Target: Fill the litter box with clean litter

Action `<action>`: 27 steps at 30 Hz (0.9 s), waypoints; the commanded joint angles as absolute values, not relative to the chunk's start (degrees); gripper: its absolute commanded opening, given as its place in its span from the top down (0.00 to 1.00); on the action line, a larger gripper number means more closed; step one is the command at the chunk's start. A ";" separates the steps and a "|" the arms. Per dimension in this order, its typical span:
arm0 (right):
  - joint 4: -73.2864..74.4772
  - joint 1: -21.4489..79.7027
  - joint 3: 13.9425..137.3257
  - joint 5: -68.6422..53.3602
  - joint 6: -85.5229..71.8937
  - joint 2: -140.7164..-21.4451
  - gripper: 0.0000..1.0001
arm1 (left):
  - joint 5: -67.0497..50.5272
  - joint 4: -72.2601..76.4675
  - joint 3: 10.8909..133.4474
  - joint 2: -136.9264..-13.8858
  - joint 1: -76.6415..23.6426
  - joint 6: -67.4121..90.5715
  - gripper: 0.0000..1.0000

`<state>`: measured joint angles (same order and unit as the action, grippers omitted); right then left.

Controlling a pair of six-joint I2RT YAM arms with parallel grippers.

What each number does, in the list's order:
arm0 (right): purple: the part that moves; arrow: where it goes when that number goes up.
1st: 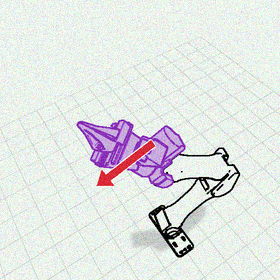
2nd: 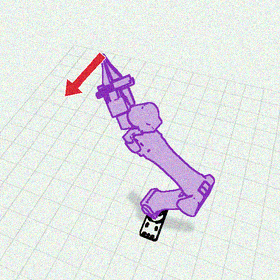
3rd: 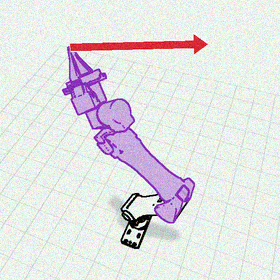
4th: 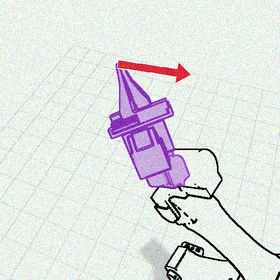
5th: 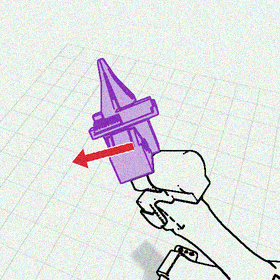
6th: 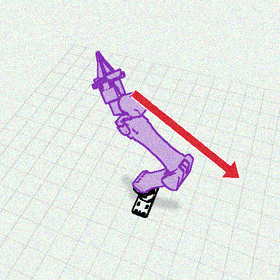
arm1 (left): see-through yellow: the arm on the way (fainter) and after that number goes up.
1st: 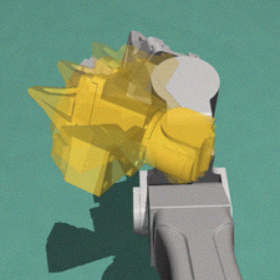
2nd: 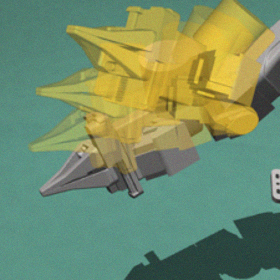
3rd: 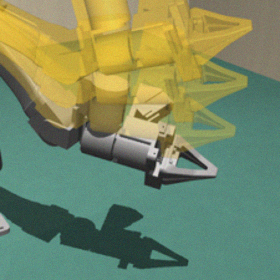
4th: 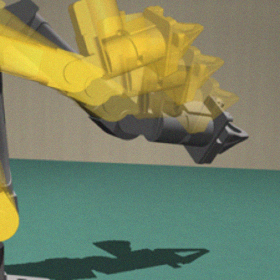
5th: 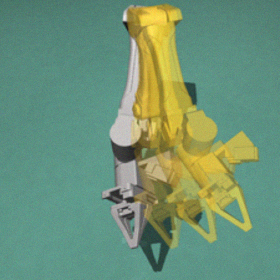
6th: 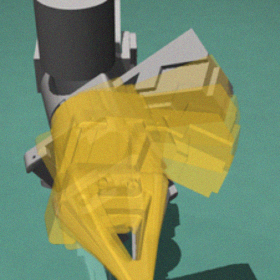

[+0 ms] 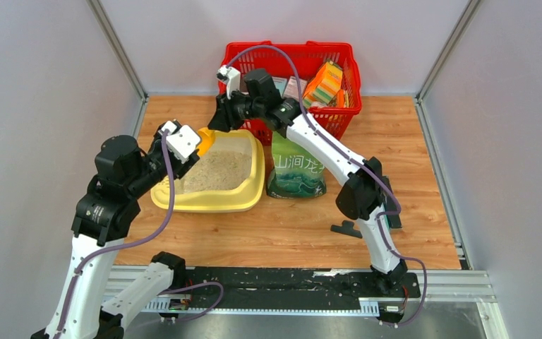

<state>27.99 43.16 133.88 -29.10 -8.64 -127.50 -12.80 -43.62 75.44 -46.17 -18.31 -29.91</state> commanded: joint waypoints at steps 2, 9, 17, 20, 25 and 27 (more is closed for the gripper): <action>17.95 39.12 133.43 -25.40 -4.47 -120.69 1.00 | -19.06 -41.84 76.64 -47.63 -18.02 -28.30 0.41; 16.78 29.90 128.95 -30.14 -2.12 -104.63 1.00 | -36.81 -37.81 79.35 -55.71 -19.51 -26.55 0.40; 32.23 19.61 113.31 -21.62 15.12 -84.75 1.00 | -37.62 -30.68 91.74 -78.91 -28.47 -27.34 0.40; 38.55 16.71 106.45 -19.78 15.12 -78.34 1.00 | -36.39 -29.53 97.02 -86.03 -30.41 -27.60 0.39; 47.97 10.91 98.27 -25.72 12.30 -71.11 1.00 | -38.06 -37.94 106.16 -94.99 -31.73 -31.63 0.37; 52.98 10.29 97.56 -27.67 12.57 -69.53 1.00 | -39.63 -39.54 108.44 -96.76 -31.82 -32.52 0.37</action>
